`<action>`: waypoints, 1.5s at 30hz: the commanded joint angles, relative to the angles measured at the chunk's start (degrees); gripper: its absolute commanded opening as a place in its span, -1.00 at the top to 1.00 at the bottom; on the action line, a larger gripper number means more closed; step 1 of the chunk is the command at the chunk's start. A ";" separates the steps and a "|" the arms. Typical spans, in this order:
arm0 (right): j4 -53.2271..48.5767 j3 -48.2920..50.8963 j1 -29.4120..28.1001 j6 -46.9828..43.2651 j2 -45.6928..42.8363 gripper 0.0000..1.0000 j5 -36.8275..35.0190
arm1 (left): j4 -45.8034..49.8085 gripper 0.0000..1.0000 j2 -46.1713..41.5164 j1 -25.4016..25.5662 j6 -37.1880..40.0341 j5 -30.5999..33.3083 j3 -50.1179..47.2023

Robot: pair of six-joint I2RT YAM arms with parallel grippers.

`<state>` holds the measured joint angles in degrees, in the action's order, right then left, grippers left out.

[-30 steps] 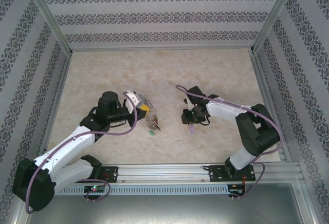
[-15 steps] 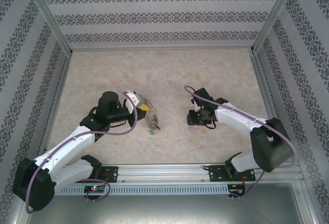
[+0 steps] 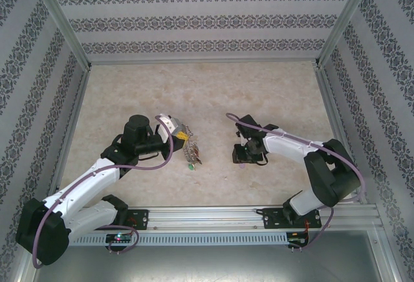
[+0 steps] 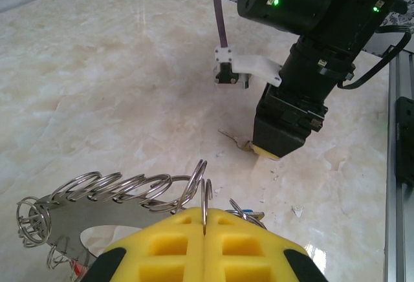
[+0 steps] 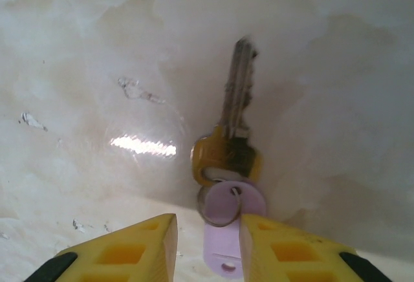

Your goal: Put the keys on the keyring

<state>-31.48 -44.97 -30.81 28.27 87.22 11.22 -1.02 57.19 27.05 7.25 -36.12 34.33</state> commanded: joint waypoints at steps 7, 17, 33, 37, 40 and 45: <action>1.25 -2.22 -4.46 3.29 3.79 0.35 3.41 | -2.07 1.00 -0.26 0.77 0.16 -0.55 0.92; 17.35 -2.39 -4.08 15.61 1.73 0.35 7.68 | -1.21 1.00 -2.85 0.76 0.06 1.52 0.21; 10.35 -14.57 0.15 1.41 13.47 0.44 9.65 | 0.34 1.00 -5.31 0.77 -0.30 2.57 -0.06; 8.98 -14.98 -0.05 0.99 15.25 0.44 8.36 | 0.89 1.00 -6.30 0.79 -0.31 3.13 -0.41; 8.17 -14.20 -0.05 0.43 15.61 0.44 8.30 | 0.79 1.00 -6.35 0.75 -0.31 3.10 -0.59; 7.06 -11.62 0.11 -0.44 14.18 0.44 7.20 | 0.54 1.00 -6.17 0.79 -0.30 3.10 -0.74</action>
<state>-22.06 -58.02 -30.26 29.50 102.37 19.49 0.93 52.01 27.05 7.22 -32.73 33.52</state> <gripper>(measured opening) 0.279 0.042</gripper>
